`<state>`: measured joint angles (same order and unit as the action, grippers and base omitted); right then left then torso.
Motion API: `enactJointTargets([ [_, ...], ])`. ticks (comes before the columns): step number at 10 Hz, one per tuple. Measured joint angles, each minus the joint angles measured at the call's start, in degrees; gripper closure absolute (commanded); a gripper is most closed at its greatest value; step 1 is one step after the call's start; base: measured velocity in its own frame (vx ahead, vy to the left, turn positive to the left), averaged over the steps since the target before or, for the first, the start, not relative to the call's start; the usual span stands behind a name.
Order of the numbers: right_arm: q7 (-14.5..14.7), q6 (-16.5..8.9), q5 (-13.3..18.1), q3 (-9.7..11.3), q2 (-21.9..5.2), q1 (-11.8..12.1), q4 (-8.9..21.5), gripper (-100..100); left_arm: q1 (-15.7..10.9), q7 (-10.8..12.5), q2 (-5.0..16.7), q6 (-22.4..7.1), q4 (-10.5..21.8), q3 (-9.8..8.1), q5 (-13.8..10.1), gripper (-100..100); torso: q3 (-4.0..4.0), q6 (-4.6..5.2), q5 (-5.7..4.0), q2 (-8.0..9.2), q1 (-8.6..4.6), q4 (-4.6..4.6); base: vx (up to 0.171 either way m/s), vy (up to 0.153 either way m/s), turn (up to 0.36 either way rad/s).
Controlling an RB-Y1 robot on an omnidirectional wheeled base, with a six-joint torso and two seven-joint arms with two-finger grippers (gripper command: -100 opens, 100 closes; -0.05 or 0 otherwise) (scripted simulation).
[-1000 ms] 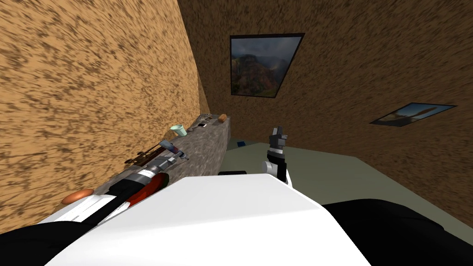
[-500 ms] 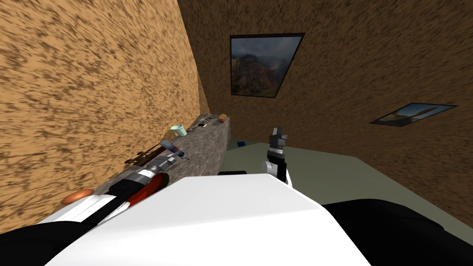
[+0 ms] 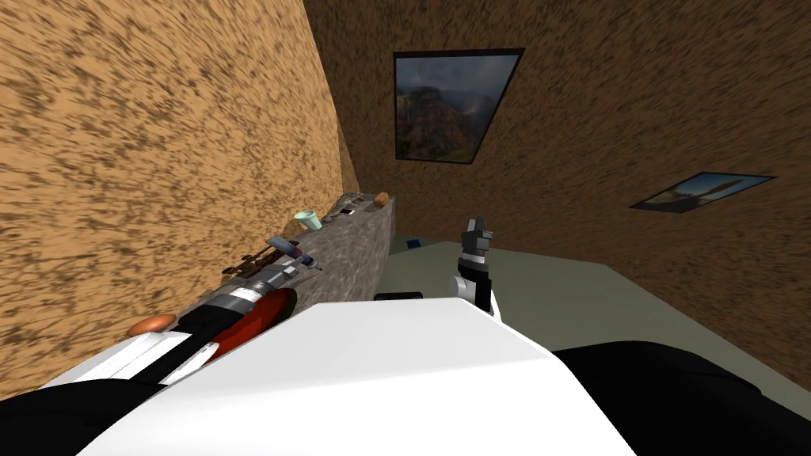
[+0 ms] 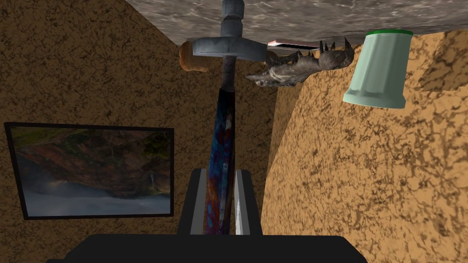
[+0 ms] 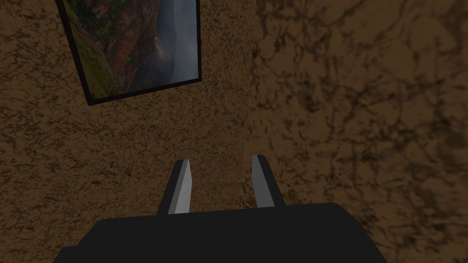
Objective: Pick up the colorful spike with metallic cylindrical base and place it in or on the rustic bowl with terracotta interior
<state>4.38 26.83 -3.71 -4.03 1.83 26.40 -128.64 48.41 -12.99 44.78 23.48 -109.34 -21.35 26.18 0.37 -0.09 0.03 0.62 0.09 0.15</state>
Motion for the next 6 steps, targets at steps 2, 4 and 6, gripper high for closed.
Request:
enactJointTargets([
  [2, 0.00, 0.00, 0.00, 0.00, 0.00, 0.00, 0.00, 0, -0.66, 0.44, 0.35, 0.32, 0.03, -1.36, -0.75, 100, 0.06, -0.01, 0.00, 0.10, 0.04, 0.02, -0.171, 0.047, -0.018],
  [4, 0.00, 0.00, 0.00, 0.00, 0.00, 0.00, 0.00, 0, -1.22, 0.90, 0.69, 0.70, -0.08, -2.86, -1.54, 100, 0.04, -0.01, 0.03, 0.05, 0.18, 0.02, -0.180, 0.061, -0.018],
  [6, 0.00, 0.00, 0.00, 0.00, 0.00, 0.00, 0.00, 0, -1.97, 1.58, 1.43, 0.81, -0.15, -4.46, -2.44, 100, 0.11, 0.00, -0.01, 0.16, -0.01, 0.05, -0.188, 0.030, -0.016],
])
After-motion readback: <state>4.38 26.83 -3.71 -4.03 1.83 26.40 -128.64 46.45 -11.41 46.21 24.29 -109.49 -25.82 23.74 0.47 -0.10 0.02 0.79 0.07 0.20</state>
